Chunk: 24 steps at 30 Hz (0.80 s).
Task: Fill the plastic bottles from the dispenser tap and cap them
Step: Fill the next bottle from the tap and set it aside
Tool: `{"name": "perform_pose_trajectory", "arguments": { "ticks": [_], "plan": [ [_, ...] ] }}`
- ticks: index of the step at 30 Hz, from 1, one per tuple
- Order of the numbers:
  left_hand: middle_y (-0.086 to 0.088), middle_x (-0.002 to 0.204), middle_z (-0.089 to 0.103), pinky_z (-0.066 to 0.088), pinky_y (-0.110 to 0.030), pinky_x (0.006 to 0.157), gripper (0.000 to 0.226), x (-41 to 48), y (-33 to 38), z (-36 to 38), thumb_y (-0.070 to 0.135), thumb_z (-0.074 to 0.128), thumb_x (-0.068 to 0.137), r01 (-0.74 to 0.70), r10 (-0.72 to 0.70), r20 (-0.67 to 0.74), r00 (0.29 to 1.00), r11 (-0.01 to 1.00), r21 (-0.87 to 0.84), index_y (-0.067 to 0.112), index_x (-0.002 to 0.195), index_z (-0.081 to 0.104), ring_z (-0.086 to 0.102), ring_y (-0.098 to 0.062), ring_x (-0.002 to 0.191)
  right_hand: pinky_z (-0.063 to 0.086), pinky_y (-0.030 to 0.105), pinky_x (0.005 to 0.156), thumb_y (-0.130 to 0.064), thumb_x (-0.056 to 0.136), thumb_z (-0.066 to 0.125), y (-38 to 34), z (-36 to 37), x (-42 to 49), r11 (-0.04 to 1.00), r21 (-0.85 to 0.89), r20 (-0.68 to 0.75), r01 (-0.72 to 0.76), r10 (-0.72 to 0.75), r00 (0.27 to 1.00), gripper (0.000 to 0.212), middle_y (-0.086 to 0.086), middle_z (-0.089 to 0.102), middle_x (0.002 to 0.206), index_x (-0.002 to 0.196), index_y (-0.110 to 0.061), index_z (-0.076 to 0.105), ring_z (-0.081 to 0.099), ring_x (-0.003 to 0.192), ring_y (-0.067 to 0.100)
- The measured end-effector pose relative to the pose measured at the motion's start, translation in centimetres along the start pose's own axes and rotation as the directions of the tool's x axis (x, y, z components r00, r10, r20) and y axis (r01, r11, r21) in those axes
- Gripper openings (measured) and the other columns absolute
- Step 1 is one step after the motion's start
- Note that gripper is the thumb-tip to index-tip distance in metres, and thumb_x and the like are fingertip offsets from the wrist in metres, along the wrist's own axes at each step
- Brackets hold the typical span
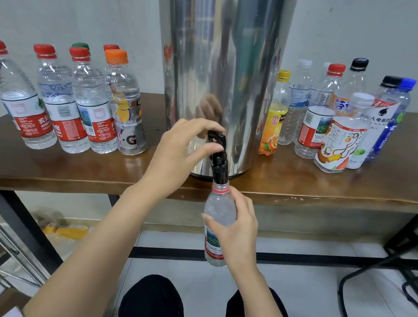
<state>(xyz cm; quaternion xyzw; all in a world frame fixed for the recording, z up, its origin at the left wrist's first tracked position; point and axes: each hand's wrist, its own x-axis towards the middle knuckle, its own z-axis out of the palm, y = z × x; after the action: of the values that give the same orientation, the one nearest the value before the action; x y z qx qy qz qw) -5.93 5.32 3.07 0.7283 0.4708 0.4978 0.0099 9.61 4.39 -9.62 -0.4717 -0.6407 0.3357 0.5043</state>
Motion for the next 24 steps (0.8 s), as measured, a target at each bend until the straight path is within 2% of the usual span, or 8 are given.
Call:
{"name": "perform_pose_trajectory", "arguments": {
  "ticks": [2,5,7,9,13,17,20,24],
  "plan": [
    [0.011,0.103,0.067,0.046,-0.019,0.087,0.018,-0.5,-0.6,-0.3,0.025,0.059,0.096,0.107,-0.121,-0.139,0.983,0.989,-0.102,0.024,0.112,0.066,0.060,-0.004,0.097,0.040,0.004,0.080,-0.021,0.072,0.087,0.1,0.0,0.0,1.000,0.009,-0.002,0.003,-0.002,1.000,0.069,-0.014,0.050,0.120,0.122,-0.047,0.047,0.048,0.110,-0.013],
    [0.004,0.106,0.069,0.044,-0.007,0.079,0.015,-1.1,-3.2,-1.4,0.013,0.058,0.098,0.340,-0.357,-0.301,0.884,0.934,-0.110,0.018,0.110,0.067,0.059,0.011,0.086,0.042,0.005,0.080,-0.023,0.071,0.087,0.0,0.1,-0.1,1.000,0.001,-0.003,0.000,0.000,1.000,0.070,-0.016,0.050,0.119,0.122,-0.048,0.046,0.048,0.110,-0.013],
    [-0.004,0.113,0.069,0.042,-0.004,0.076,0.020,-1.6,-5.3,-2.2,0.013,0.063,0.095,0.517,-0.513,-0.251,0.821,0.854,-0.055,0.010,0.115,0.067,0.058,0.011,0.081,0.042,0.005,0.080,-0.023,0.071,0.087,0.0,0.1,-0.1,1.000,-0.007,-0.007,-0.003,0.003,1.000,0.070,-0.017,0.049,0.118,0.121,-0.049,0.045,0.047,0.111,-0.014],
    [-0.007,0.123,0.067,0.043,-0.015,0.084,0.035,-2.2,-6.9,-2.4,0.017,0.070,0.092,0.621,-0.613,-0.111,0.782,0.781,0.060,0.010,0.125,0.064,0.060,-0.005,0.094,0.042,0.005,0.079,-0.024,0.071,0.087,0.0,0.0,-0.1,1.000,-0.008,-0.005,-0.010,0.009,1.000,0.071,-0.019,0.049,0.117,0.119,-0.052,0.043,0.047,0.110,-0.015],
    [-0.009,0.133,0.061,0.038,-0.024,0.090,0.054,-2.7,-8.1,-1.0,0.023,0.077,0.086,0.592,-0.630,0.074,0.773,0.759,0.271,0.009,0.135,0.058,0.059,-0.023,0.113,0.045,0.014,0.084,-0.024,0.072,0.087,0.0,0.1,-0.3,0.999,-0.016,0.016,-0.049,0.049,0.999,0.070,-0.014,0.050,0.121,0.129,-0.039,0.049,0.054,0.107,0.002],
    [-0.011,0.121,0.068,0.039,-0.022,0.087,0.040,-3.2,-8.5,0.0,0.019,0.080,0.083,0.549,-0.589,0.046,0.807,0.777,0.310,0.007,0.120,0.068,0.061,-0.020,0.102,0.049,0.019,0.088,-0.023,0.072,0.087,0.0,0.0,-0.9,0.998,-0.022,0.037,-0.062,0.063,0.997,0.072,-0.011,0.051,0.121,0.132,-0.033,0.051,0.054,0.109,0.007],
    [-0.005,0.107,0.071,0.042,-0.021,0.081,0.030,-4.0,-7.5,-0.1,0.018,0.082,0.080,0.563,-0.574,-0.017,0.819,0.796,0.224,0.009,0.107,0.073,0.059,-0.013,0.088,0.046,0.015,0.084,-0.022,0.071,0.088,0.2,0.0,-1.3,0.998,-0.015,0.043,-0.058,0.059,0.997,0.071,-0.011,0.052,0.118,0.131,-0.034,0.052,0.056,0.107,0.005],
    [0.000,0.093,0.075,0.054,-0.018,0.079,0.023,-4.9,-4.1,-0.8,0.015,0.086,0.074,0.594,-0.605,-0.043,0.795,0.791,-0.150,0.014,0.094,0.075,0.068,-0.012,0.084,0.044,0.011,0.082,-0.022,0.071,0.088,0.2,0.3,-1.9,0.998,-0.018,0.056,-0.058,0.059,0.997,0.070,-0.013,0.052,0.118,0.127,-0.039,0.051,0.055,0.104,-0.001]
  ]
}}
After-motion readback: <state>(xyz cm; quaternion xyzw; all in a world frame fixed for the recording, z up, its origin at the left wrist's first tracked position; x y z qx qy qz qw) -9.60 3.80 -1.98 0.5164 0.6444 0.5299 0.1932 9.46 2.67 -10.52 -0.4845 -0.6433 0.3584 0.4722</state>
